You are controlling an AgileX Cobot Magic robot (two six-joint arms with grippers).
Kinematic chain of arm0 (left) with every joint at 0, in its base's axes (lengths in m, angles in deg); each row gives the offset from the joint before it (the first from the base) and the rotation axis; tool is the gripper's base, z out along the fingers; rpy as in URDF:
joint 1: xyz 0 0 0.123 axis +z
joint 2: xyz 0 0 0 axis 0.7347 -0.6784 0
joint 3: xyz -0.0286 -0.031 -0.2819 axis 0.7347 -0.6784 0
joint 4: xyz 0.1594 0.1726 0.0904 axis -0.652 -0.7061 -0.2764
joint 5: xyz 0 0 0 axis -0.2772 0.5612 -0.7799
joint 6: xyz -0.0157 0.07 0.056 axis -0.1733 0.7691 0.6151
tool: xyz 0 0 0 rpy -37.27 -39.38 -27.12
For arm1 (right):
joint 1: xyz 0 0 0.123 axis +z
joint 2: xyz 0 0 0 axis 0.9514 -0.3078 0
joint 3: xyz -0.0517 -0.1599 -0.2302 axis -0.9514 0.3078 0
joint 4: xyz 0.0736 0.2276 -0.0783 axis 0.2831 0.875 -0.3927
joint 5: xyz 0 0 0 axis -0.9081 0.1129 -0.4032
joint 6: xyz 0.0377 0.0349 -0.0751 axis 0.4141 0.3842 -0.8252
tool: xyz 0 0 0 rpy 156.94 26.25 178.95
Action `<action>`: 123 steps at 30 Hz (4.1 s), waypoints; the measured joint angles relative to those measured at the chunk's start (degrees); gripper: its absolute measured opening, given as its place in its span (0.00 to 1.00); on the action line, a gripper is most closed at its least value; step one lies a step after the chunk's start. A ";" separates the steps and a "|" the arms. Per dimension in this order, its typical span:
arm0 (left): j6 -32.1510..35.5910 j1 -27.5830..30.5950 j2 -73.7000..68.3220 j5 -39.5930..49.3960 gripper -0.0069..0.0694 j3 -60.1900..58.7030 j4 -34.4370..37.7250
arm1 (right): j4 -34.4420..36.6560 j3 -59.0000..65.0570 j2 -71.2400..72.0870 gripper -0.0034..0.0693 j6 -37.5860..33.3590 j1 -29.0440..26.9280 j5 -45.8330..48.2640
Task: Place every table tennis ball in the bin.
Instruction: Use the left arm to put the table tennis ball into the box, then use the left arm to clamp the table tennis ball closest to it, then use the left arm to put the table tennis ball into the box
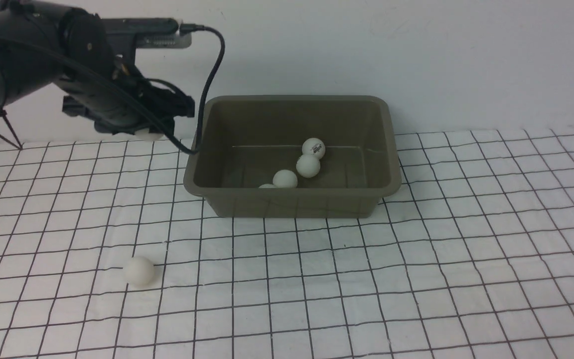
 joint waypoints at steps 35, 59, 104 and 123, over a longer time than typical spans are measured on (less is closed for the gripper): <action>7.76 -9.74 -10.83 15.40 0.78 18.98 -1.28 | 0.00 0.00 0.00 0.02 0.00 0.00 0.00; 2.07 3.15 12.74 5.29 0.71 -25.79 -1.45 | 0.00 0.00 0.00 0.02 0.00 0.00 0.00; 23.65 9.53 -3.30 -7.70 0.55 -27.58 19.73 | 0.00 0.00 0.00 0.02 0.00 0.00 0.00; 22.86 1.26 1.93 4.33 0.55 3.16 18.77 | 0.00 0.00 0.00 0.02 0.00 0.00 0.00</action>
